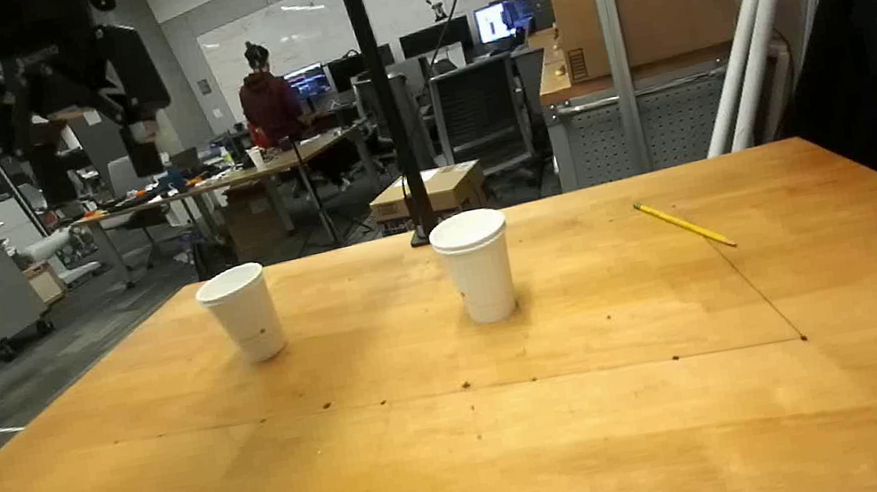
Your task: Stack the cups
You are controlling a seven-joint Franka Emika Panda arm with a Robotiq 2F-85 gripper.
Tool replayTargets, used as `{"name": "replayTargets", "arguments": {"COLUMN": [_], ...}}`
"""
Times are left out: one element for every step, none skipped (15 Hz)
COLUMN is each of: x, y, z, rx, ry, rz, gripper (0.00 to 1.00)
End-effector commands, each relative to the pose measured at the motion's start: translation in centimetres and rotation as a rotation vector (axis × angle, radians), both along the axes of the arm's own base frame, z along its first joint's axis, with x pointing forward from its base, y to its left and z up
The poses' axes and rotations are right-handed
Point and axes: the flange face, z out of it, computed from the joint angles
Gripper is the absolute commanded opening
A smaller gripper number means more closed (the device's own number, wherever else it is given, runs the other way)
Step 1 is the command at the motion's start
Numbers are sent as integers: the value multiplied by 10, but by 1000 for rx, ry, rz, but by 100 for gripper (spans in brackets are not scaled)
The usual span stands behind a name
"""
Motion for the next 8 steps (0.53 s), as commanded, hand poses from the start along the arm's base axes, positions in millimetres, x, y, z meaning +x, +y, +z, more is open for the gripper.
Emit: {"name": "replayTargets", "arguments": {"x": [0,0,0,0,0,0,0,0], "y": [0,0,1,1,1,1,1,1], "z": [3,5,7,8,8,8,8,8], "rx": [0,1,2,2,2,2,2,2], "ry": [-4,-10,-14,-16,-16,-16,-16,-16], "rz": [0,1,1,1,1,1,1,1], "gripper": [100,100,100,100,100,100,100,100]}}
